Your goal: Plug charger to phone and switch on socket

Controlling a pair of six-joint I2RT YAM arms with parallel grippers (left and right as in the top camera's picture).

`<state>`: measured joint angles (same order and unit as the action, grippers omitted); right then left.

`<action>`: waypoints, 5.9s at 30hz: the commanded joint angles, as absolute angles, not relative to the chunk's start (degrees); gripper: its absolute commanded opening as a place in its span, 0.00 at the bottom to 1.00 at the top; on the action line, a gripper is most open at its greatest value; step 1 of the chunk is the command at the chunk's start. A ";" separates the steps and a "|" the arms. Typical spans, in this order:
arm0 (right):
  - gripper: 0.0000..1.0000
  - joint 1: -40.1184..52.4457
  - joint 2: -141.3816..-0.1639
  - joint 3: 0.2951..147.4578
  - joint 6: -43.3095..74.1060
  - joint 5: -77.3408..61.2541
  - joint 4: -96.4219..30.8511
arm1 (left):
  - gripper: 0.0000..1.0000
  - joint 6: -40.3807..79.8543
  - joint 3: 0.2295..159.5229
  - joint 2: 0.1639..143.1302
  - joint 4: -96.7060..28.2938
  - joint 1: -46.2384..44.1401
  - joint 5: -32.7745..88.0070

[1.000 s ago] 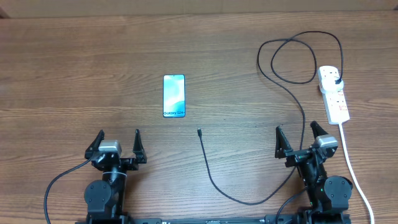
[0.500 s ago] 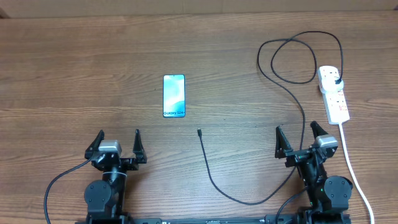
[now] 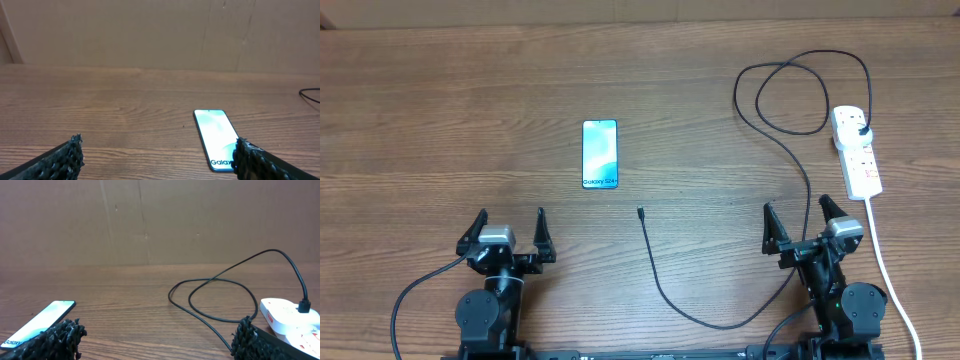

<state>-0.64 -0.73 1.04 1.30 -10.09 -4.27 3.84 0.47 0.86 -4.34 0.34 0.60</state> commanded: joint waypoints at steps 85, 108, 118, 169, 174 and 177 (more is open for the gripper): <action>1.00 -0.38 -0.16 0.47 1.45 -9.72 -3.84 | 0.97 34.98 79.18 82.83 -45.39 -20.56 5.67; 1.00 -0.38 -0.16 0.47 1.45 -9.72 -3.84 | 1.00 30.09 86.37 107.63 -49.87 -20.67 -6.09; 1.00 -0.38 -0.16 0.47 1.45 -9.72 -3.84 | 1.00 24.16 86.37 115.09 -46.00 -20.71 -6.39; 1.00 -0.38 -0.16 0.47 1.45 -9.72 -3.84 | 1.00 24.82 86.35 124.99 -40.73 -20.53 -4.47; 1.00 -0.38 -0.16 0.47 1.45 -9.72 -3.84 | 1.00 24.38 86.35 124.99 -41.23 -20.47 -5.10; 1.00 -0.38 -0.16 0.47 1.45 -9.72 -3.84 | 1.00 24.08 86.35 124.99 -40.97 -20.47 -5.15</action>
<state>-0.67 -0.73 1.04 1.30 -10.09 -4.10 23.81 86.41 122.54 -40.47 -20.27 -5.98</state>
